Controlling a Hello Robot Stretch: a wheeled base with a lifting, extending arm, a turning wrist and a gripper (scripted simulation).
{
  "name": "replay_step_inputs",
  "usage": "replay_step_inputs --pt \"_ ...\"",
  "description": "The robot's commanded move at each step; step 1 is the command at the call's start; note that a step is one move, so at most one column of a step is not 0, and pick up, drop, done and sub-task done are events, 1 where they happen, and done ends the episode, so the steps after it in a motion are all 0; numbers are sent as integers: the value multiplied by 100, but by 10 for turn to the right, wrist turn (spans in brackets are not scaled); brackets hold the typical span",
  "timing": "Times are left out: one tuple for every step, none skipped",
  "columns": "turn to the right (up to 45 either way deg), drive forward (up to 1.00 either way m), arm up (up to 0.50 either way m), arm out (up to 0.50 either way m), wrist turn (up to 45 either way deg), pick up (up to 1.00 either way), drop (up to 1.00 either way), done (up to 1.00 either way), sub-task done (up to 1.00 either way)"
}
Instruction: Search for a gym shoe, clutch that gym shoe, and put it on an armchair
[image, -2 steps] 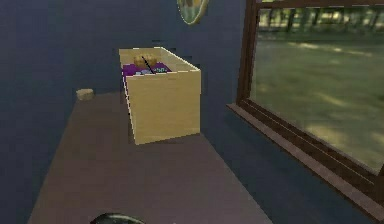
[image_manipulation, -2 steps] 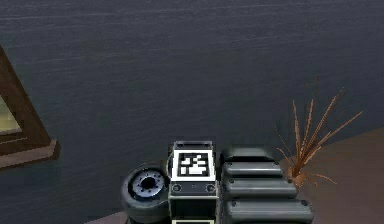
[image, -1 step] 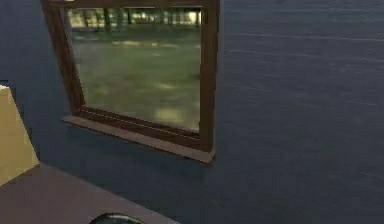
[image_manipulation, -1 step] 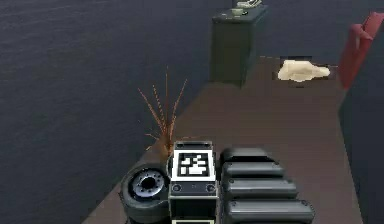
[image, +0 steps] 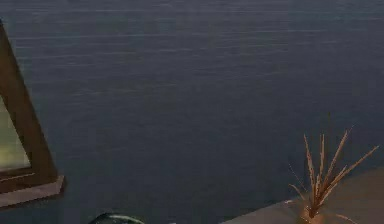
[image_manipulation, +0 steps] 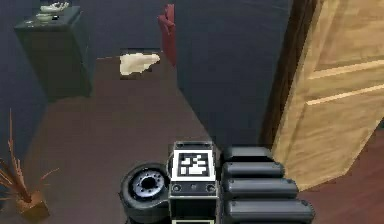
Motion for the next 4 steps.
replay_step_inputs --pt "450 0 0 0 0 0 0 0 0" --pt "330 0 0 0 0 0 0 0 0" --pt "0 100 0 0 0 0 0 0 0" --pt "30 0 0 0 0 0 0 0 0"
